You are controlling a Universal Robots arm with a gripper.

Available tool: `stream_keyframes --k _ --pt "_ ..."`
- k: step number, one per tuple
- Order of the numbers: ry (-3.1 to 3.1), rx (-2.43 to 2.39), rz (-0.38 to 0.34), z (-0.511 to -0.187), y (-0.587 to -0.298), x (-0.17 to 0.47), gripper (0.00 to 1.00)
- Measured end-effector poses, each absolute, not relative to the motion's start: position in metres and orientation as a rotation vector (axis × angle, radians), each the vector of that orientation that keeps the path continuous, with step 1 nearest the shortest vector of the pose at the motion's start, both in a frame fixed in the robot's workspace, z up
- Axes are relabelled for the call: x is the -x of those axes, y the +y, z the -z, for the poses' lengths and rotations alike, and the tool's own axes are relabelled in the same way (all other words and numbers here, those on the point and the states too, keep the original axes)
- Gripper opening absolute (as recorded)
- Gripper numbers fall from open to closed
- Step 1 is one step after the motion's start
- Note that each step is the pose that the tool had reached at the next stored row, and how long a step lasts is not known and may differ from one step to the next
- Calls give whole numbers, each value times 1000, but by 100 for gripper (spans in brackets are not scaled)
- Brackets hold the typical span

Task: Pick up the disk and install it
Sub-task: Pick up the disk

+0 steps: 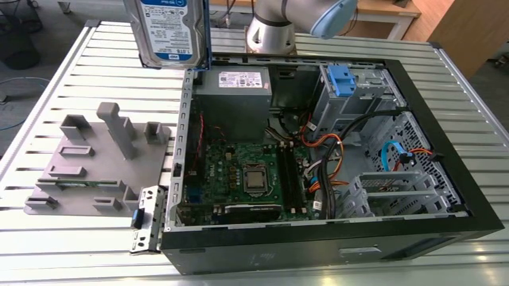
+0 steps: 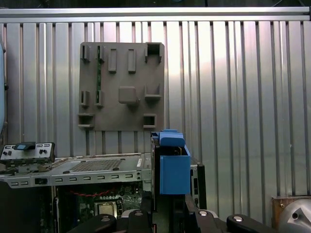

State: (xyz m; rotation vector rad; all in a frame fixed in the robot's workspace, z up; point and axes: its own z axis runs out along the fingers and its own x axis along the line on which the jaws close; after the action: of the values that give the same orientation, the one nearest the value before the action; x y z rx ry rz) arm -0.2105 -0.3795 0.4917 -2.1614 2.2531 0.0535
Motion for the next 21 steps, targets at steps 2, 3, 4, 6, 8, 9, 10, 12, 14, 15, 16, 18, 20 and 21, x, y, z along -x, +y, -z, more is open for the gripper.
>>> stream_keyframes --k 2,3,4,6,8,9,10,12,14,15,16,18,20,21 --pt "2253 2161 -54 -492 -380 210 35" --pt "2253 2162 -54 -492 -380 210 35" --pt "2253 2162 -54 -492 -380 209 35" --pt "2253 2161 -54 -492 -380 208 35" --pt "2253 2161 -54 -492 -380 207 35" --pt "2253 2161 -54 -492 -380 206 35" --pt "2253 2161 -54 -492 -380 206 35" --pt "2253 2161 -54 -492 -380 204 35" --pt "2253 2161 -54 -492 -380 202 35" --pt "2253 2161 -54 -492 -380 202 35" --pt "2253 2161 -54 -492 -380 201 35" --pt "2253 2161 -54 -492 -380 200 35" --pt "2253 2161 -54 -492 -380 199 35" --pt "2253 2161 -54 -492 -380 199 35"
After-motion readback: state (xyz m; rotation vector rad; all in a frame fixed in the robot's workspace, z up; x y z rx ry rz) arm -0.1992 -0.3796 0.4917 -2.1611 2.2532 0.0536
